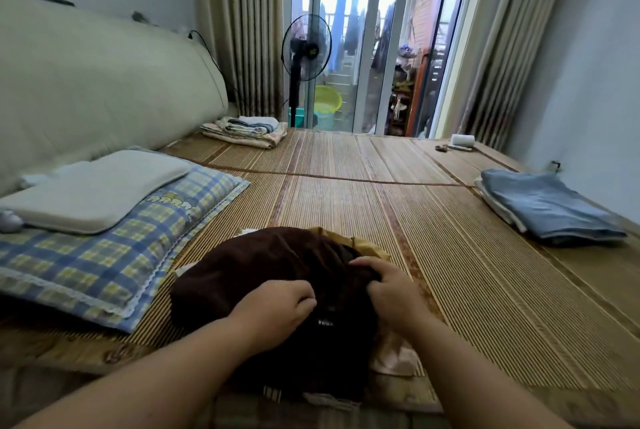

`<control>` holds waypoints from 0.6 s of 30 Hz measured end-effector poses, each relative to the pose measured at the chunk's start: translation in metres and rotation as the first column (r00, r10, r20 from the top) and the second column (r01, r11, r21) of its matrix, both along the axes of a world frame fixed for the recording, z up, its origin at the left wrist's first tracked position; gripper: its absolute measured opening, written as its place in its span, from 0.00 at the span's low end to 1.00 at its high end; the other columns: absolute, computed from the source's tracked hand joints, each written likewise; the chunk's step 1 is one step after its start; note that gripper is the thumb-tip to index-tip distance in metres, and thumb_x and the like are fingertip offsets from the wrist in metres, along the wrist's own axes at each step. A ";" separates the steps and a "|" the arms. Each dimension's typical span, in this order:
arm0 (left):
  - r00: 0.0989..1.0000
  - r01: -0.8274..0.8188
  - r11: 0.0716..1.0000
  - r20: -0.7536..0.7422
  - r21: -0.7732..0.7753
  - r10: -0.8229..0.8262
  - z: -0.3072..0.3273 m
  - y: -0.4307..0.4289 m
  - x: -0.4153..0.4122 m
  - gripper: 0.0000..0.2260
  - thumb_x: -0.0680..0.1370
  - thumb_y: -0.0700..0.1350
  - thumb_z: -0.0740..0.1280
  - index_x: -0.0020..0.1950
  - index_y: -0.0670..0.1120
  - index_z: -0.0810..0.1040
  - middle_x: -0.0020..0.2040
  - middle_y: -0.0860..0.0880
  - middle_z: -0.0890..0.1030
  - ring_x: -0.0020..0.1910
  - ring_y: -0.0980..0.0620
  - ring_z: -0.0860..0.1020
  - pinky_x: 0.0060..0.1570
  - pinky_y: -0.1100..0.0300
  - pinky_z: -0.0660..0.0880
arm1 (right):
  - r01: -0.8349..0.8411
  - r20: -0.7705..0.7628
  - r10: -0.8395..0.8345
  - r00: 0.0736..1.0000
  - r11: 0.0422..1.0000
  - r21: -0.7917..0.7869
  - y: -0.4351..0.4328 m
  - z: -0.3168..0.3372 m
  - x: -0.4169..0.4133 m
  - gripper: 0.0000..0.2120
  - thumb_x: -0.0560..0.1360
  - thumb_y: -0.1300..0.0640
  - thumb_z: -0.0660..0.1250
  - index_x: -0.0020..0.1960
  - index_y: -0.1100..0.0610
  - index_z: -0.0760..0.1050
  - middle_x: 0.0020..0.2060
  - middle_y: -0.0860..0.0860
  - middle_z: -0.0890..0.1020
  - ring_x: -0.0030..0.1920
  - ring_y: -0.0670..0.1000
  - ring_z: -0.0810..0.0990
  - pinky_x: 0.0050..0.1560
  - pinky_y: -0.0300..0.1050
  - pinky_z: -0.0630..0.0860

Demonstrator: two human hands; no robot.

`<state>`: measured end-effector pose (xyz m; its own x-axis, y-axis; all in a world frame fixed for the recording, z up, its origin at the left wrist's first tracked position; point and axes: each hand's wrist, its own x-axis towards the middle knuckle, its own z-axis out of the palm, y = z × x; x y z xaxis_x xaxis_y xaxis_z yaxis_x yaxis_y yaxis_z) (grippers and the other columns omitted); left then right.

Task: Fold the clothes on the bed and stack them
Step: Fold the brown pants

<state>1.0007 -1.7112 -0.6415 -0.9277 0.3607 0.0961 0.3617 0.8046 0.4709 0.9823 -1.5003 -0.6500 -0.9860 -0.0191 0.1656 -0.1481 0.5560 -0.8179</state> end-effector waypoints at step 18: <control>0.977 0.121 0.974 -0.148 -0.191 -0.151 0.192 -0.047 -0.017 0.15 0.64 0.57 0.75 0.43 0.66 0.70 0.39 0.63 0.78 0.39 0.69 0.75 0.33 0.70 0.66 | -0.037 -0.121 0.123 0.985 0.837 0.546 0.001 0.092 0.011 0.12 0.66 0.50 0.68 0.50 0.42 0.75 0.39 0.44 0.81 0.42 0.45 0.80 0.44 0.44 0.77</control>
<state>0.9834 -1.7580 -0.4498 -0.8464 0.5073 0.1620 0.5325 0.8087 0.2499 0.9936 -1.4992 -0.5577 -0.9426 -0.2255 0.2462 -0.3045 0.8832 -0.3567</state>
